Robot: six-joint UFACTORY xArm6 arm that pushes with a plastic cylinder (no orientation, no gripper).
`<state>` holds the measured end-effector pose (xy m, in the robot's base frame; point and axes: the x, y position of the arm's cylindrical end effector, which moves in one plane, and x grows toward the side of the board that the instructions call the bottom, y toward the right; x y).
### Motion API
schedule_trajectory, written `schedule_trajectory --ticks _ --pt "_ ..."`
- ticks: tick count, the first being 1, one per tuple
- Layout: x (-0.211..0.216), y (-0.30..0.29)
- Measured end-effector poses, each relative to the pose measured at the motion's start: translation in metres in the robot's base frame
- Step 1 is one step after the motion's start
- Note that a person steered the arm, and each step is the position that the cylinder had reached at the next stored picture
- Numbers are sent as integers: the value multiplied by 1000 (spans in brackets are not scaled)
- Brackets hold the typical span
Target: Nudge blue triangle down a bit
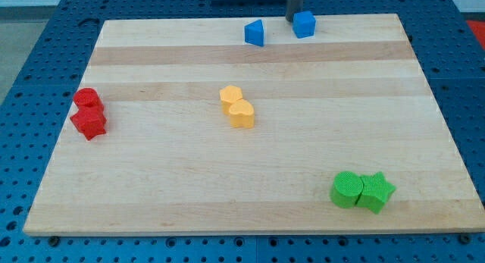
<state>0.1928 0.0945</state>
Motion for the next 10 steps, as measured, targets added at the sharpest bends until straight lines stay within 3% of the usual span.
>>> schedule_trajectory --ticks 4,7,10 --pt "1 -43" --pt "19 -36" --pt "9 -51"
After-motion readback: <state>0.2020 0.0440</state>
